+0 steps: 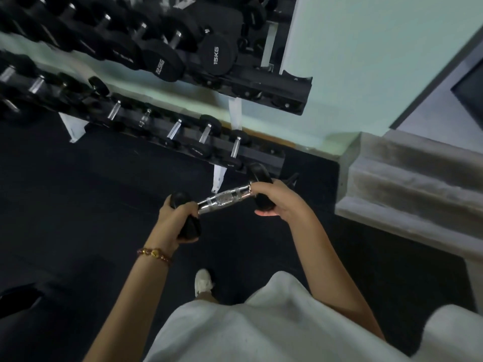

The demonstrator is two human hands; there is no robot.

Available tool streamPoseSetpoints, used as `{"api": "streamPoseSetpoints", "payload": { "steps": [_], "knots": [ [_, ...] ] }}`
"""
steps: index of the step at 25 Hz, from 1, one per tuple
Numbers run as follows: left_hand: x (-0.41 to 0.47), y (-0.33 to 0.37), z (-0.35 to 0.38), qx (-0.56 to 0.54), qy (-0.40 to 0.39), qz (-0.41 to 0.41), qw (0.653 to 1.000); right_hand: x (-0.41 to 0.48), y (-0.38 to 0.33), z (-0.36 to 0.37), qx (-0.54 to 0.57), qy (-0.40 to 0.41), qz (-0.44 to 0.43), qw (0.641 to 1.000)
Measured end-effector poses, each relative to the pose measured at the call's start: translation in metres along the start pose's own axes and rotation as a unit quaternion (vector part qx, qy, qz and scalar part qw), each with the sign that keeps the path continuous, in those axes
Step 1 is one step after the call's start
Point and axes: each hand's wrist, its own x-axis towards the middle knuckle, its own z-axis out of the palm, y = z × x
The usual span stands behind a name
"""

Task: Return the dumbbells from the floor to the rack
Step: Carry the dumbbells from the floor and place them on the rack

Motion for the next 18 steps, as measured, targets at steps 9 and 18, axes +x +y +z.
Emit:
{"api": "streamPoseSetpoints", "payload": {
  "steps": [9,18],
  "knots": [
    [0.138,0.095,0.057,0.039,-0.085,-0.007,0.996,0.122,-0.087,-0.037,0.025,0.052,-0.020,0.998],
    [0.250,0.122,0.227,-0.020,-0.045,-0.084,0.995,0.280,-0.157,-0.181,-0.033,0.037,0.063,0.997]
  ]
}}
